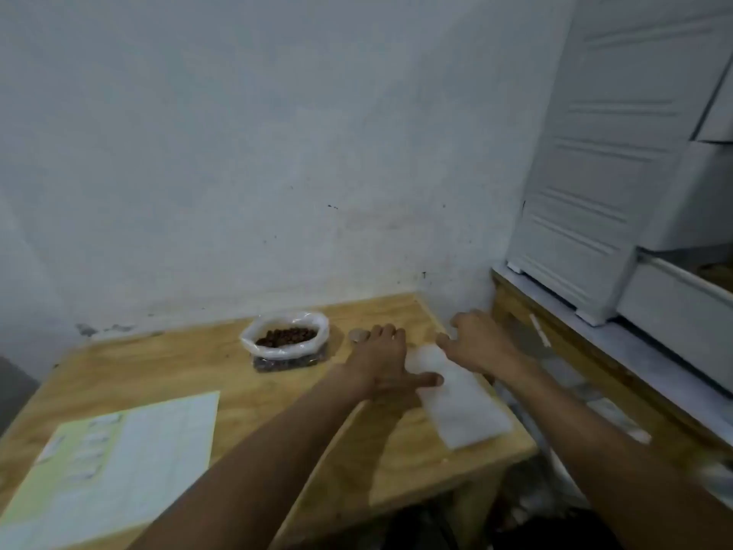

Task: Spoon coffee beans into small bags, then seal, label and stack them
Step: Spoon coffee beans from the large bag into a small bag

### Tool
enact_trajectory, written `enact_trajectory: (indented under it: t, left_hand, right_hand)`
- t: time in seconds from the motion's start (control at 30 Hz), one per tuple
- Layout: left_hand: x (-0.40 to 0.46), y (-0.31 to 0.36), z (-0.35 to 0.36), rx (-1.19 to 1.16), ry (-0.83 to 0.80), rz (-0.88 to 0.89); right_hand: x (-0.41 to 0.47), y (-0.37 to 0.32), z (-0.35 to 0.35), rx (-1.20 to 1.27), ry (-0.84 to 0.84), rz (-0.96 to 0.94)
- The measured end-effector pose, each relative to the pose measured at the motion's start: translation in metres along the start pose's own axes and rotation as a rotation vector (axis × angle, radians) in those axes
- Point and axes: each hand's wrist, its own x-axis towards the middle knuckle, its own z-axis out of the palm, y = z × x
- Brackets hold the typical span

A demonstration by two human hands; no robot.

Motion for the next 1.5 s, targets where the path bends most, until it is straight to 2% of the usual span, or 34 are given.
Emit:
enact_trajectory:
  t: [0.13,0.2,0.4,0.53,0.67,0.93,1.0,1.1,1.17,1.27,1.37,1.5]
  left_hand:
    - [0.0,0.015,0.021,0.039,-0.026,-0.001]
    - [0.003,0.019,0.029,0.039,-0.028,-0.008]
    - [0.004,0.019,0.036,-0.043,0.005,-0.054]
    - [0.0,0.018,0.038,-0.09,0.044,-0.075]
    - [-0.003,0.018,0.04,-0.13,0.081,-0.076]
    - [-0.005,0.006,0.036,-0.275,0.135,-0.069]
    - [-0.007,0.004,0.032,-0.407,0.204,-0.086]
    - [-0.008,0.001,0.017,-0.765,0.378,-0.189]
    - [-0.009,-0.004,0.001,-1.027,0.373,-0.278]
    - [-0.009,-0.018,-0.021,-1.309,0.422,-0.24]
    - [-0.02,-0.032,-0.046,-1.35,0.571,-0.193]
    - [-0.03,-0.062,-0.069,-1.139,0.744,-0.129]
  right_hand:
    - [-0.02,0.006,0.015,-0.067,-0.181,0.093]
    - [-0.023,0.006,0.022,-0.062,-0.181,0.106]
    - [-0.019,0.013,0.032,0.022,-0.029,0.176]
    - [-0.016,0.018,0.029,0.243,0.089,0.23]
    - [-0.012,0.024,0.027,0.479,0.114,0.274]
    - [-0.013,0.02,0.021,0.514,0.218,0.211]
    - [-0.013,0.015,0.01,0.615,0.208,0.194]
    - [-0.007,0.006,-0.005,0.859,0.15,0.223]
    - [-0.001,-0.005,-0.013,0.984,0.136,0.233]
    - [0.008,-0.028,-0.019,1.121,0.129,0.202]
    - [0.017,-0.053,-0.018,1.182,0.172,0.142]
    - [0.022,-0.092,-0.019,1.02,0.331,0.073]
